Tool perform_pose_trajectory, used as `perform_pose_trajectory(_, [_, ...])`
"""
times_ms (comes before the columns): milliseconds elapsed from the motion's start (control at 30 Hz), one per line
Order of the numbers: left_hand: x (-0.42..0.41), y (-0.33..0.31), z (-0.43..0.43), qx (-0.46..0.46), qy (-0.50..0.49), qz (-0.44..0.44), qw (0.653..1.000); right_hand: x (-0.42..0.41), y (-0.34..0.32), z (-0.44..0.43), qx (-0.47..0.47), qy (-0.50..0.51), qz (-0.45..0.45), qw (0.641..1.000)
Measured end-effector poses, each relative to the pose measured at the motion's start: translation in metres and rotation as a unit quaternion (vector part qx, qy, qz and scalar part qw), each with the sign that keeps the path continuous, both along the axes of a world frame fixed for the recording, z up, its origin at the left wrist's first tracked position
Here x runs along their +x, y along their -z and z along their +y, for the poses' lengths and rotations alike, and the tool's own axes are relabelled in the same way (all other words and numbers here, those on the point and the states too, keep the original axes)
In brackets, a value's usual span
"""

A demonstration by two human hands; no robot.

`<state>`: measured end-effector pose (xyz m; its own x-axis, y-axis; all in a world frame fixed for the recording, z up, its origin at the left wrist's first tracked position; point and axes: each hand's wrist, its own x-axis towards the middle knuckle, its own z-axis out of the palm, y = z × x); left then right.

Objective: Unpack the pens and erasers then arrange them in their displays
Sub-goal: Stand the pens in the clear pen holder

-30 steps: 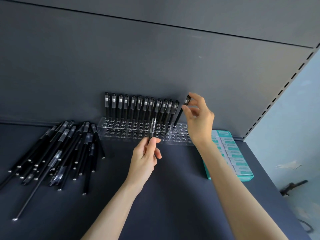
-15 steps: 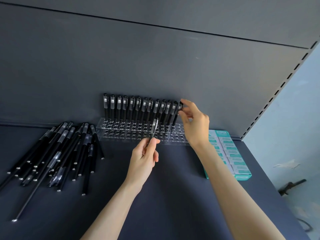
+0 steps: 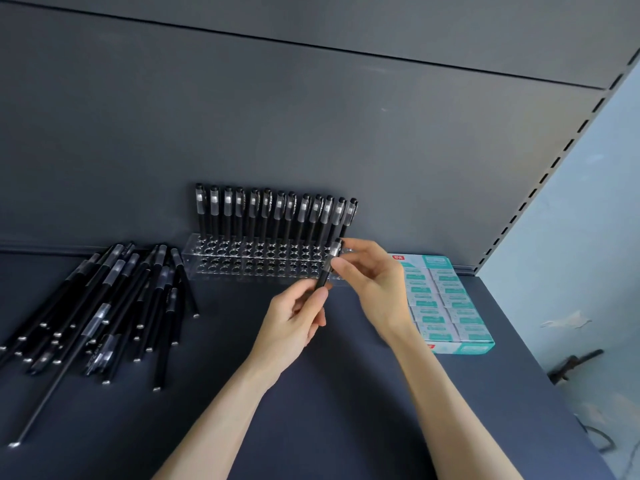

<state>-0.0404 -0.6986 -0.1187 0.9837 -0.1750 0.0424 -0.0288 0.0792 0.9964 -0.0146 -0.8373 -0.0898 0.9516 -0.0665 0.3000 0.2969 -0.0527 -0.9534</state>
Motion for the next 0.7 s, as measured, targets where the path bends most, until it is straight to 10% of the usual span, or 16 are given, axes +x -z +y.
perform_pose_trajectory(233, [0.002, 0.009, 0.003, 0.185, -0.152, -0.126, 0.963, 0.010, -0.021, -0.015, -0.061, 0.166, -0.089, 0.980])
perform_pose_trajectory(467, [0.029, 0.003, 0.003, 0.495, -0.184, -0.337, 0.780, 0.040, -0.048, -0.033, -0.127, 0.257, -0.166, 0.944])
perform_pose_trajectory(700, [0.038, 0.015, 0.010, 0.523, -0.170, -0.351, 0.758, 0.050, -0.037, -0.026, -0.197, 0.237, -0.157, 0.938])
